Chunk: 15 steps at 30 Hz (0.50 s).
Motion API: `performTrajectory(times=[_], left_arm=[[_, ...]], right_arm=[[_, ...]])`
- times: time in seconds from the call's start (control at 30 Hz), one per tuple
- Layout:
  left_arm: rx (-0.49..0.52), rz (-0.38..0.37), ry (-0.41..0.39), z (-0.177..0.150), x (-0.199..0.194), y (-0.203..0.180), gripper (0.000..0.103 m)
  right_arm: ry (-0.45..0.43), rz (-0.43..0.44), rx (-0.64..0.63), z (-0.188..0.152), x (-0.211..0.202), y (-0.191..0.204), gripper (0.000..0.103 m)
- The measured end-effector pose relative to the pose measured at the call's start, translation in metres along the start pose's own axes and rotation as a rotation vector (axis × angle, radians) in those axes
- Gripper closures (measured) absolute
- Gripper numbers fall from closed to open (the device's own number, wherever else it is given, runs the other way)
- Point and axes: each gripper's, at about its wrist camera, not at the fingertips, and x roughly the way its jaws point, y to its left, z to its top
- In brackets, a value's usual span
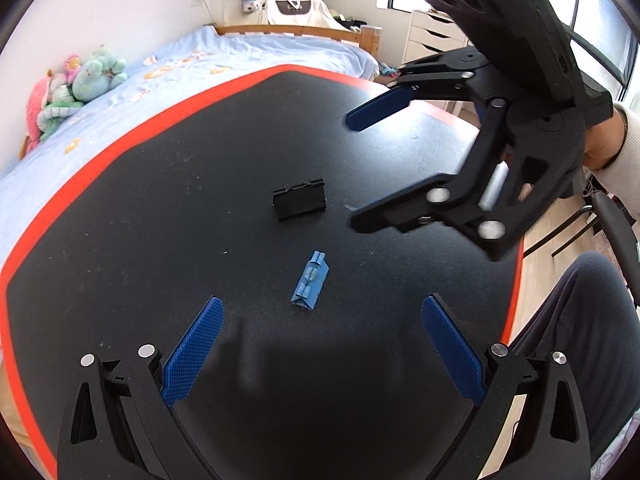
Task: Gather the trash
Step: 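Grasp the blue clip with the left tool while the right tool grasps the black binder clip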
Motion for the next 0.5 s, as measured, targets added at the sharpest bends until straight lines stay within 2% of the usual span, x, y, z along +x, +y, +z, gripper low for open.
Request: performTrajectory(times=[0.03,0.17,0.27,0.3,0.4,0.43,0.5], left_arm=[[0.003,-0.001,0.006,0.000,0.003,0.001,0.009],[0.006,-0.009,0.038,0.002,0.013,0.005,0.036],[0.012,-0.016,0.050,0.003,0.016,0.006,0.049],[0.012,-0.019,0.054,0.003,0.017,0.007,0.051],[0.016,-0.019,0.068,0.003,0.021,0.008,0.059],[0.015,-0.018,0.069,0.003,0.022,0.008,0.067],[0.012,-0.013,0.069,0.004,0.022,0.009,0.083]], right_arm=[[0.011,0.004,-0.005,0.002,0.006,-0.001,0.026],[0.038,0.014,-0.019,0.008,0.022,-0.003,0.039],[0.051,0.022,-0.028,0.011,0.030,-0.003,0.052],[0.055,0.026,-0.029,0.011,0.031,-0.002,0.059],[0.067,0.023,-0.035,0.011,0.036,0.000,0.073],[0.069,0.021,-0.034,0.010,0.037,0.000,0.081],[0.068,0.016,-0.028,0.009,0.037,0.001,0.088]])
